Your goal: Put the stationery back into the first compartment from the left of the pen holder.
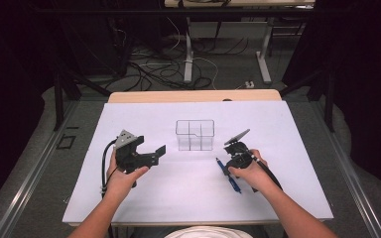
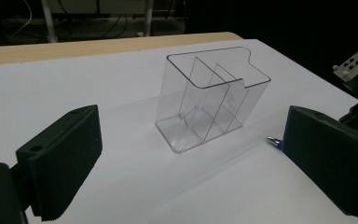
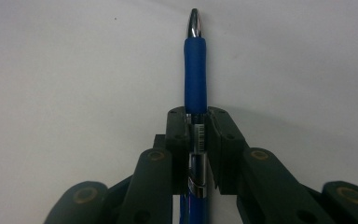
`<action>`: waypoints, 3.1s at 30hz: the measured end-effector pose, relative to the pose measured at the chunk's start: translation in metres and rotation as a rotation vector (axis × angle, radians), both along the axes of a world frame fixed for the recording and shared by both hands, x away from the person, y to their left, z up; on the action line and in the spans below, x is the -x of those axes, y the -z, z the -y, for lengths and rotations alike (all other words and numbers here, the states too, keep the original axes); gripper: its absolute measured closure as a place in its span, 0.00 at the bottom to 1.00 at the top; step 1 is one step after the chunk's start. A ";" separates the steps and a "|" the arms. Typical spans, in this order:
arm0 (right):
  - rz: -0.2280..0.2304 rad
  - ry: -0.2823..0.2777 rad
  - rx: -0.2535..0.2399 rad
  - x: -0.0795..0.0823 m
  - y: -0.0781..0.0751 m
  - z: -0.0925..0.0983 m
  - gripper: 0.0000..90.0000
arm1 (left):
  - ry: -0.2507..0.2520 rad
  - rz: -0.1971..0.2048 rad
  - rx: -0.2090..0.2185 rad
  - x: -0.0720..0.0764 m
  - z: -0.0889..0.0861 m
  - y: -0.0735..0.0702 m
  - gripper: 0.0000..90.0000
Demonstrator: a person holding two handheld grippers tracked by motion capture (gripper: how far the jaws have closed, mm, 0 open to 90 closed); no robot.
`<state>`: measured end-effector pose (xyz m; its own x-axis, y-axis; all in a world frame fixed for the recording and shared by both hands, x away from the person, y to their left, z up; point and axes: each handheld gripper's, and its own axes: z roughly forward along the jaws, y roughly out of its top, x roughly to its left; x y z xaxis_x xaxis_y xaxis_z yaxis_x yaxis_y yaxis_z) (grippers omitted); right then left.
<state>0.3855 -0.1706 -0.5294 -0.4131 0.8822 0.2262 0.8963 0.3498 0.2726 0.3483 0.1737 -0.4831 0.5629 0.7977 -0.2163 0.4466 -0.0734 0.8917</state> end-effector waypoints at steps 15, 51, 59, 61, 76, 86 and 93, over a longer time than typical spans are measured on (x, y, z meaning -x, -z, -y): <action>0.005 0.049 -0.096 -0.001 -0.008 0.007 0.89 | 0.001 0.005 -0.009 -0.001 -0.001 0.000 0.06; 0.504 -0.039 -0.301 0.017 -0.045 -0.005 0.89 | -0.045 -0.029 -0.027 -0.005 -0.003 0.006 0.00; 0.568 -0.054 -0.323 0.016 -0.049 -0.018 0.89 | -0.057 -0.047 -0.027 -0.006 -0.004 0.009 0.00; 0.570 -0.056 -0.323 0.015 -0.050 -0.021 0.89 | -0.058 -0.052 -0.031 -0.006 -0.004 0.010 0.00; 0.665 -0.060 -0.362 -0.003 -0.068 -0.056 0.89 | -0.047 -0.021 -0.037 -0.004 -0.007 0.009 0.00; 0.709 -0.037 -0.377 -0.019 -0.091 -0.074 0.89 | -0.048 -0.020 -0.041 -0.004 -0.008 0.008 0.00; 0.738 -0.019 -0.371 -0.032 -0.105 -0.084 0.89 | -0.053 -0.020 -0.045 -0.004 -0.009 0.009 0.00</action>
